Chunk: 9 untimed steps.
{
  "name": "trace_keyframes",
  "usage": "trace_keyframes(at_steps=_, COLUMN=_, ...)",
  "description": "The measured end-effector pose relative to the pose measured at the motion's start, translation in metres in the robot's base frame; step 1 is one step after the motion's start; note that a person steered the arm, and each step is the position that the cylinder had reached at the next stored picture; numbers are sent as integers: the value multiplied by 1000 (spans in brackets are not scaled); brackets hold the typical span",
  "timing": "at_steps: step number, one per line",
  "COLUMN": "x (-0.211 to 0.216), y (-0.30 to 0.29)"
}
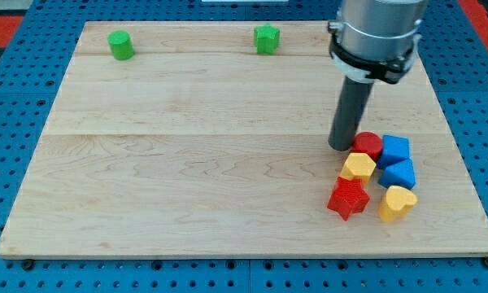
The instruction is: Push the blue cube into the red circle
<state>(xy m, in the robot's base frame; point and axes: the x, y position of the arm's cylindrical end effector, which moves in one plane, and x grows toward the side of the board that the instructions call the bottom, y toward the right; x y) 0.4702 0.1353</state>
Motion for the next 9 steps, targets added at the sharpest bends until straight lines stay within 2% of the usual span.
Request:
trace_keyframes(at_steps=1, x=-10, y=-26)
trace_keyframes(at_steps=2, x=-48, y=-21)
trace_keyframes(at_steps=3, x=-61, y=51)
trace_keyframes(at_steps=4, x=-50, y=151)
trace_keyframes(at_steps=5, x=12, y=166)
trace_keyframes(at_steps=6, x=5, y=174)
trace_keyframes(at_steps=8, x=-55, y=167)
trace_keyframes(at_steps=9, x=-55, y=167)
